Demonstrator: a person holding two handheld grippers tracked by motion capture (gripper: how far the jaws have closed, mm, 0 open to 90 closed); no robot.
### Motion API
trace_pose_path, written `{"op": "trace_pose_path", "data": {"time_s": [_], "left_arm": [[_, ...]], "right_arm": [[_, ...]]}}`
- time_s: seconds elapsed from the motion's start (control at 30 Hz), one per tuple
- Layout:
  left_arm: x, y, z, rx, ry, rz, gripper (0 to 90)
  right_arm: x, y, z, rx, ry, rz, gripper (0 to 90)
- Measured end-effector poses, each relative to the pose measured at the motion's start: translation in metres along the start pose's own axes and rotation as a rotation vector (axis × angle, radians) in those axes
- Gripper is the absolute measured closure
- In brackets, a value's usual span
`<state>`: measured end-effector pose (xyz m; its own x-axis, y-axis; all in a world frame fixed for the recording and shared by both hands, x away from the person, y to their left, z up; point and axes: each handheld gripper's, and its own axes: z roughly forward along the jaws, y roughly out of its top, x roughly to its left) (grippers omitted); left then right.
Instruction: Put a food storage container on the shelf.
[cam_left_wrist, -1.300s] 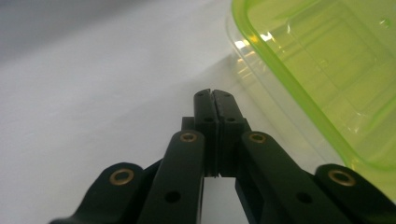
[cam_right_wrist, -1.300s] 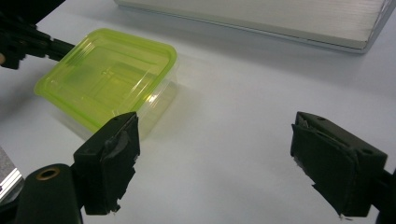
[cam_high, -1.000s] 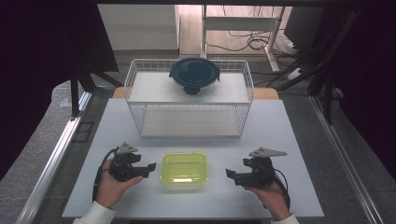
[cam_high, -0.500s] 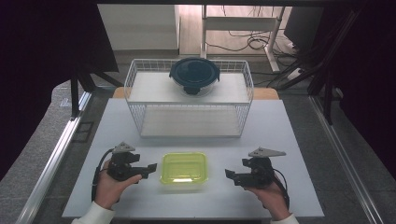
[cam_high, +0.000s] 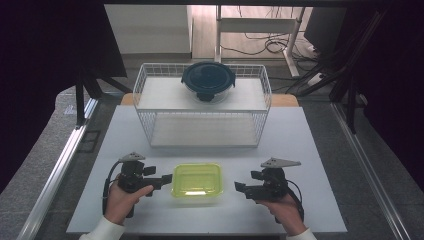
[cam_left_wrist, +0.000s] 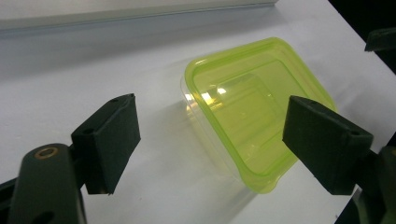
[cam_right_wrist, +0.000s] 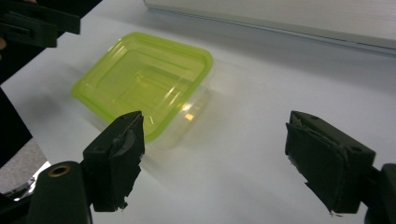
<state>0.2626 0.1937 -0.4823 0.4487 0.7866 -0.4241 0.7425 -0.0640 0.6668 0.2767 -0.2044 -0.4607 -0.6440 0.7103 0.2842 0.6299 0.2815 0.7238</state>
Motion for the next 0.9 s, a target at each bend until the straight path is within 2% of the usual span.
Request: {"op": "trace_pose_path", "data": {"time_s": [0.23, 0.43, 0.5, 0.67, 0.9], "left_arm": [[0.005, 0.002, 0.011, 0.008, -0.004, -0.057, 21.7], [0.009, 0.001, 0.019, 0.028, -0.054, -0.078, 28.0], [0.011, 0.0, 0.02, 0.028, -0.069, -0.097, 30.2], [0.018, -0.003, 0.023, 0.034, -0.095, -0.129, 34.7], [0.02, -0.006, 0.033, 0.062, -0.14, -0.153, 41.7]], "right_arm": [[0.005, 0.009, 0.021, 0.027, 0.077, 0.032, 27.4], [0.007, 0.017, 0.035, 0.036, 0.142, 0.066, 36.2], [0.005, 0.017, 0.041, 0.033, 0.168, 0.089, 38.1], [-0.003, 0.018, 0.052, 0.039, 0.177, 0.147, 42.2], [-0.009, 0.011, 0.066, 0.076, 0.195, 0.21, 47.3]]}}
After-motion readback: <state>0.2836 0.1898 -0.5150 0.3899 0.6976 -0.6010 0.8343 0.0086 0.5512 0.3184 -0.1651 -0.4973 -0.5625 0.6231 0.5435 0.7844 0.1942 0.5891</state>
